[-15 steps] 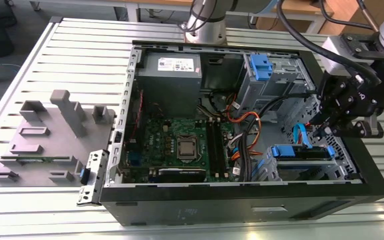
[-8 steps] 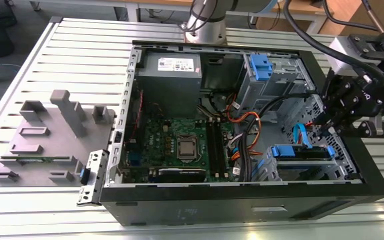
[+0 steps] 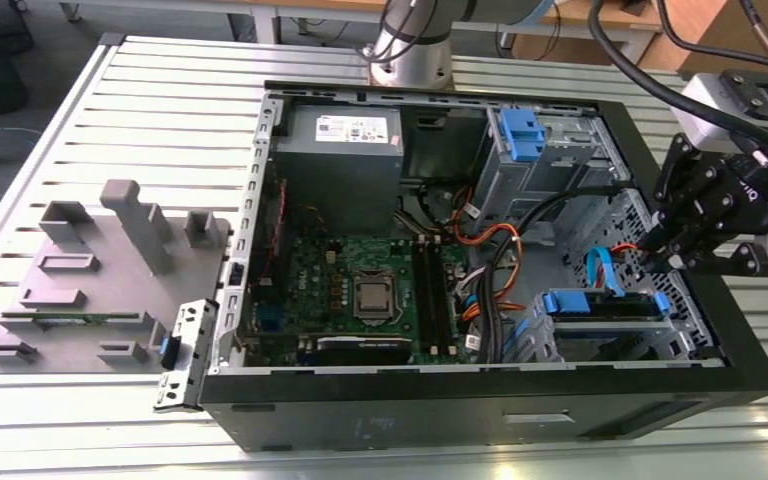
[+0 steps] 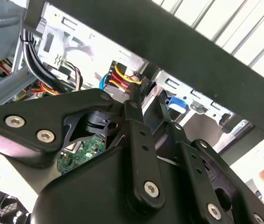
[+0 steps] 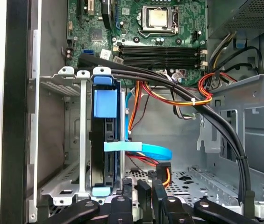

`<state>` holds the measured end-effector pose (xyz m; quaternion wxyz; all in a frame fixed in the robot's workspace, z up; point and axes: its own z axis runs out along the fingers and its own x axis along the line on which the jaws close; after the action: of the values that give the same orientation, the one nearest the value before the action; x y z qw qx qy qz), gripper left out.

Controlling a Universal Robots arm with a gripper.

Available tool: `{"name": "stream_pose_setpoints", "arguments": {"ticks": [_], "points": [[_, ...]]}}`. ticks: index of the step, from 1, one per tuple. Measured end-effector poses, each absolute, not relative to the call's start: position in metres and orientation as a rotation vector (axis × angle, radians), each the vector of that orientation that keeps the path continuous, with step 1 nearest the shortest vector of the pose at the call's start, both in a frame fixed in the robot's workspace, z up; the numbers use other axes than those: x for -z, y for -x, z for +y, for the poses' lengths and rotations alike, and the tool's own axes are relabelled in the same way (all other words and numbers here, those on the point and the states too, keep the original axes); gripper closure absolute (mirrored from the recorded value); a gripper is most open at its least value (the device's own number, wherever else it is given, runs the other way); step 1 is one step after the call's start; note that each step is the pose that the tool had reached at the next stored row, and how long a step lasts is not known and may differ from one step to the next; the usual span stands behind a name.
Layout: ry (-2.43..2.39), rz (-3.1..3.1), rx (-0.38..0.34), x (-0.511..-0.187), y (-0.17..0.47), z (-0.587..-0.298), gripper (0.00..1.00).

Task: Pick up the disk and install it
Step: 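Insert the second disk wire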

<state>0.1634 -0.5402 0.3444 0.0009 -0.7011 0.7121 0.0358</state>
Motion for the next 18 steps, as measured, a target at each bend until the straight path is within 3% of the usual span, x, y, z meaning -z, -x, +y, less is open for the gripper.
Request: {"name": "stream_pose_setpoints", "arguments": {"ticks": [18], "points": [[2.202,2.236,-0.114,-0.344,-0.1668,-0.5401,0.71]]}}
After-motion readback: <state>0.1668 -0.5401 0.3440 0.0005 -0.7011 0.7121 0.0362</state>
